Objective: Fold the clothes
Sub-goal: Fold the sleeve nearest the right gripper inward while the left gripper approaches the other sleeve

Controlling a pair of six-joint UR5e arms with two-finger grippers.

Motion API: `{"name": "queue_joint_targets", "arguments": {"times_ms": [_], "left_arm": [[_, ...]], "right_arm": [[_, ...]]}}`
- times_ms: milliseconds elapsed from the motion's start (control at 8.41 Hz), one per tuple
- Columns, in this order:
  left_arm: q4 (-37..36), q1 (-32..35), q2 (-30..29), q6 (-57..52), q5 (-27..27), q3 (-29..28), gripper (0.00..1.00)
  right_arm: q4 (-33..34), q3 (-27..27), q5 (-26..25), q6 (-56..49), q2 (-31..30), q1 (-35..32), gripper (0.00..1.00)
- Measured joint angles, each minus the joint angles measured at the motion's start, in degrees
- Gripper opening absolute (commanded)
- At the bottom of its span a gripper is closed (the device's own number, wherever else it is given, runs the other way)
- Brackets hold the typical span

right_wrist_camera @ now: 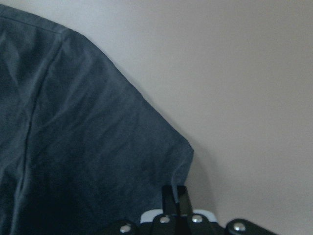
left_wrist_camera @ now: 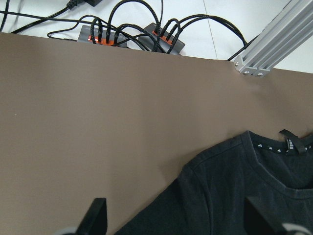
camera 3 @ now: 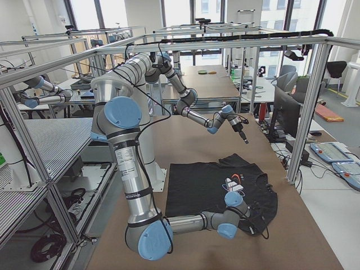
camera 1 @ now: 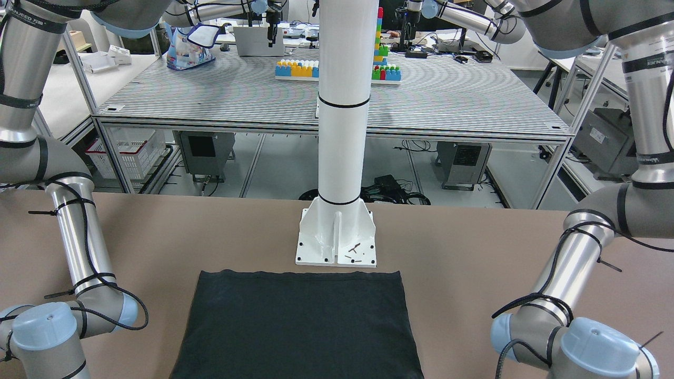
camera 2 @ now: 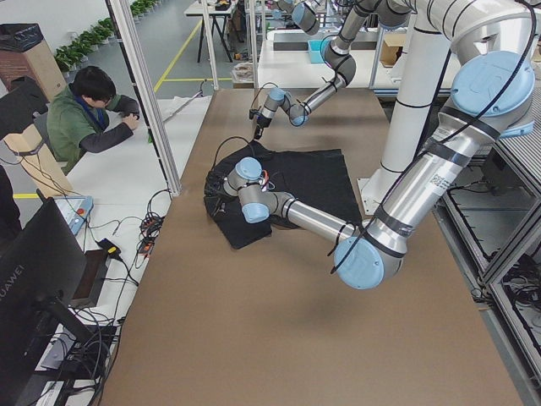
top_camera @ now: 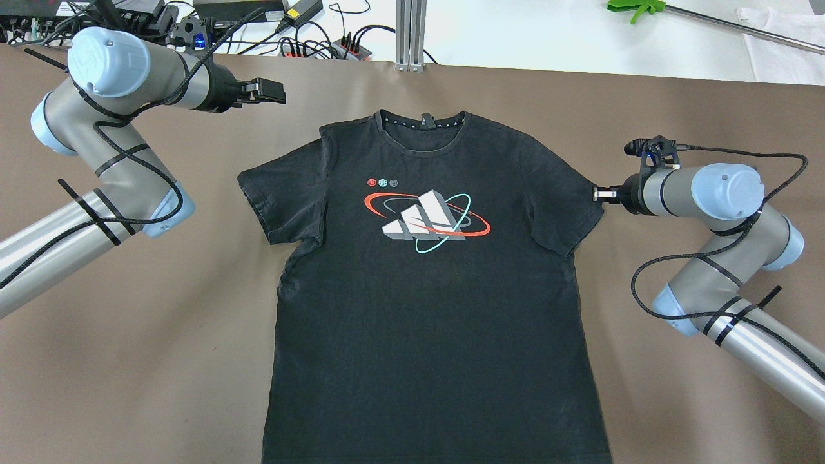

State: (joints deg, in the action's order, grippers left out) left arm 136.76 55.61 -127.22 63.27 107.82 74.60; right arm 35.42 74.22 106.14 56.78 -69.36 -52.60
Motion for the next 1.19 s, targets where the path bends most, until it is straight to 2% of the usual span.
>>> {"name": "queue_joint_targets", "arguments": {"times_ms": [357,713,832,1189], "left_arm": [[0.04,0.08,-0.04,0.01,0.02,0.1,1.0],[0.08,0.19,-0.02,0.0,0.02,0.12,1.0],[0.09,0.21,0.01,0.0,-0.01,0.15,1.0],[0.09,0.17,0.04,-0.1,-0.09,-0.04,1.0]], "right_arm": [[2.98,4.41,3.29,2.56,2.61,-1.35,0.0],[5.34,5.21,3.13,9.17,9.75,-0.89,0.0],[5.48,5.2,2.29,9.99,11.18,0.09,0.0],[5.38,5.09,-4.43,10.7,13.44,5.39,0.0]]}}
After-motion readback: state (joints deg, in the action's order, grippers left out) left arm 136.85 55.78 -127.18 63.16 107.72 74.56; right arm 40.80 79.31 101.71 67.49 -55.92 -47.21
